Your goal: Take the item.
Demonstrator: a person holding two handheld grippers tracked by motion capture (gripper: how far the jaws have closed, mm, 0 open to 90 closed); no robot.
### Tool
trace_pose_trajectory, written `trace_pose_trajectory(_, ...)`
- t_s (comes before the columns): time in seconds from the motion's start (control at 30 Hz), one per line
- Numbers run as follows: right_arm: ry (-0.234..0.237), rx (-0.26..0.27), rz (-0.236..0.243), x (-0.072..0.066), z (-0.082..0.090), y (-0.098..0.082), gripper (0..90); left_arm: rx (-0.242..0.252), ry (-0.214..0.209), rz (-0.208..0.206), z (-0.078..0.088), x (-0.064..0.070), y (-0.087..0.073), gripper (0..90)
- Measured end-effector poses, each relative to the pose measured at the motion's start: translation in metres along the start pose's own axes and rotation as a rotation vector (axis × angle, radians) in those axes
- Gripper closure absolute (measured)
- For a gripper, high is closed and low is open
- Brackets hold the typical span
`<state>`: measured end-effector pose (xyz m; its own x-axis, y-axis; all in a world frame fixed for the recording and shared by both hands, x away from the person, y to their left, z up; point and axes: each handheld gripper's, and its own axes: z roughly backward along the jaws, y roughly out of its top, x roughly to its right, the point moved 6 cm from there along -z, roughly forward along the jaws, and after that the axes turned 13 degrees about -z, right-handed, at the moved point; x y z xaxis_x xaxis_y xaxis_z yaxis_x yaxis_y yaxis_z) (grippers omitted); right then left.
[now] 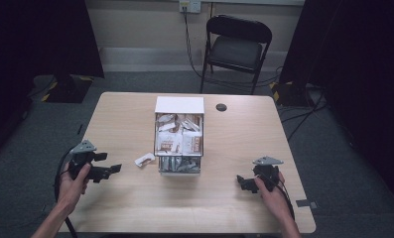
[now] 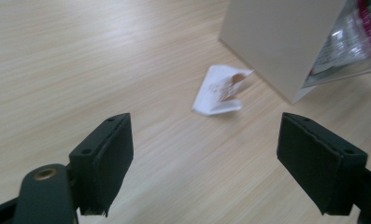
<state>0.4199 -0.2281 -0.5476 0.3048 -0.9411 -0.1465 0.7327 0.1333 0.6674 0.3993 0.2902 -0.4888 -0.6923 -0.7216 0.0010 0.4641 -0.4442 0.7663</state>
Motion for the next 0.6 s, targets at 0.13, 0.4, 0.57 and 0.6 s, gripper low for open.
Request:
trace_pose_trajectory(0.13,0.001,0.000,0.001,0.000,0.000,0.000,0.0,-0.030,0.068,0.042,0.003,-0.014,-0.015,18.7)
trace_pose_trajectory(0.4,0.002,-0.001,0.001,0.000,0.000,0.000,0.0,-0.084,0.194,0.085,-0.002,-0.033,-0.045,17.6)
trace_pose_trajectory(0.57,0.002,-0.001,0.001,0.000,0.000,0.000,0.0,-0.100,0.238,0.098,-0.010,-0.035,-0.057,17.3)
trace_pose_trajectory(0.6,0.002,-0.001,0.001,0.000,0.000,0.000,0.0,-0.114,0.242,0.102,-0.012,-0.035,-0.060,17.2)
